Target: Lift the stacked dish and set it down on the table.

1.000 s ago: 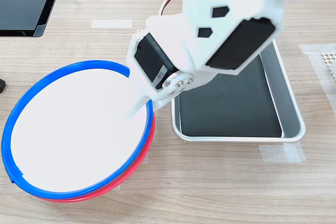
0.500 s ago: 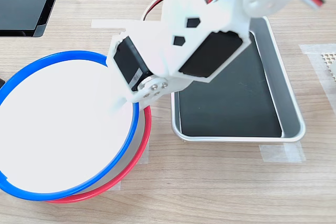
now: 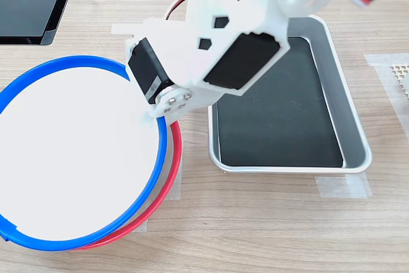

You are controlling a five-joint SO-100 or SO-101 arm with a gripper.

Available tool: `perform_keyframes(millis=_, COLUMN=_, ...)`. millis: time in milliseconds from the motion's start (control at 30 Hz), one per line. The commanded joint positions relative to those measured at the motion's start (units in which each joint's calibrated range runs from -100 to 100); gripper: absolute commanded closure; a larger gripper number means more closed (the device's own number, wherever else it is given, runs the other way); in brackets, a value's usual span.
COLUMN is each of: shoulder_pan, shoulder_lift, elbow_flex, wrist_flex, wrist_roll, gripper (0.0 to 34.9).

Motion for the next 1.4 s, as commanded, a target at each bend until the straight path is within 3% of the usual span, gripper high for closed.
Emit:
perform_keyframes(millis=0, shoulder_pan=-0.61, shoulder_lift=-3.62, elbow_flex=-1.63, wrist_flex=-0.32, wrist_roll=-0.78, gripper=34.8)
perform_keyframes(millis=567, shoulder_pan=0.52, shoulder_lift=-18.89, elbow_flex=6.56, wrist_flex=-2.8, wrist_roll=-4.35, gripper=34.9)
perform_keyframes(millis=667, shoulder_pan=3.81, shoulder_lift=-20.93, elbow_flex=6.65, wrist_flex=-2.8, wrist_roll=-4.74, gripper=34.9)
perform_keyframes(millis=967, shoulder_pan=21.13, shoulder_lift=-21.19, elbow_flex=8.02, wrist_flex=2.56, wrist_roll=-1.71, gripper=34.9)
perform_keyframes(millis=1167, shoulder_pan=27.34, shoulder_lift=-20.34, elbow_flex=12.48, wrist_flex=2.32, wrist_roll=1.22, gripper=34.9)
perform_keyframes(millis=1367, shoulder_pan=28.85, shoulder_lift=-16.67, elbow_flex=13.12, wrist_flex=0.34, wrist_roll=1.76, gripper=34.9)
